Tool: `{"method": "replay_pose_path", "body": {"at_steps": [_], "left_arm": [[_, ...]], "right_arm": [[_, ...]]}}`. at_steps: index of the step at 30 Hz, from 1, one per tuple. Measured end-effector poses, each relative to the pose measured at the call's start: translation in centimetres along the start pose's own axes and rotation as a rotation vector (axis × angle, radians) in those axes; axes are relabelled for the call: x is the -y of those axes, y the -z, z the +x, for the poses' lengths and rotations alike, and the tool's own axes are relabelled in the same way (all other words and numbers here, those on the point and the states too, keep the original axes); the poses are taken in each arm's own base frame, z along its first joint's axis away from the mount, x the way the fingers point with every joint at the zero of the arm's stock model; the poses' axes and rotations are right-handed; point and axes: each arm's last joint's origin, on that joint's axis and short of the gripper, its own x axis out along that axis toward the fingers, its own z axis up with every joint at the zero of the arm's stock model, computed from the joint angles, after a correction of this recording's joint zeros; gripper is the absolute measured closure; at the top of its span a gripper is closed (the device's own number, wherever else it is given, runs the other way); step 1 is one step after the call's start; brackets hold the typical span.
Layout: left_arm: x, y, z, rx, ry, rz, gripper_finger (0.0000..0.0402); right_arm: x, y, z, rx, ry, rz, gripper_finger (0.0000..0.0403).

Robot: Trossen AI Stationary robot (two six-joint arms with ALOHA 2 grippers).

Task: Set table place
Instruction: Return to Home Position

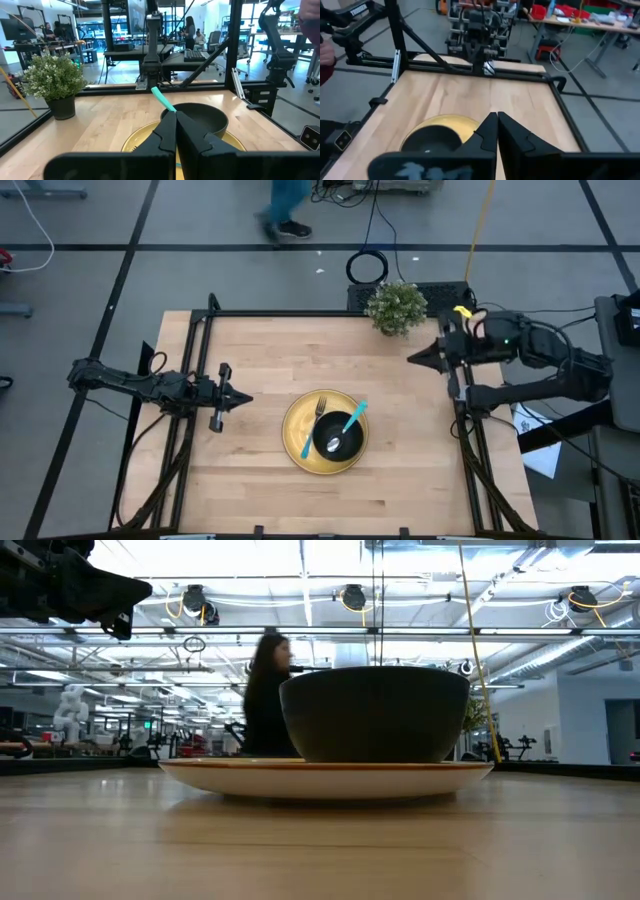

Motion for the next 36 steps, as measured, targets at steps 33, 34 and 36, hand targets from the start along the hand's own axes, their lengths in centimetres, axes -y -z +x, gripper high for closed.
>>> {"method": "replay_pose_path", "body": {"at_steps": [33, 34, 36], "left_arm": [[0.0, 0.0, 0.0, -0.001, -0.001, -0.019, 0.0394], [0.0, 0.0, 0.0, -0.001, -0.001, -0.019, 0.0394], [0.0, 0.1, 0.0, -0.007, -0.001, -0.018, 0.0394]], "right_arm": [[-2.7, 16.3, -1.4, 0.171, -0.16, 0.237, 0.0403], [-2.7, 16.5, -1.2, 0.18, -0.162, 0.231, 0.0403], [-2.7, 17.0, -0.8, 0.196, -0.164, 0.224, 0.0403]]}}
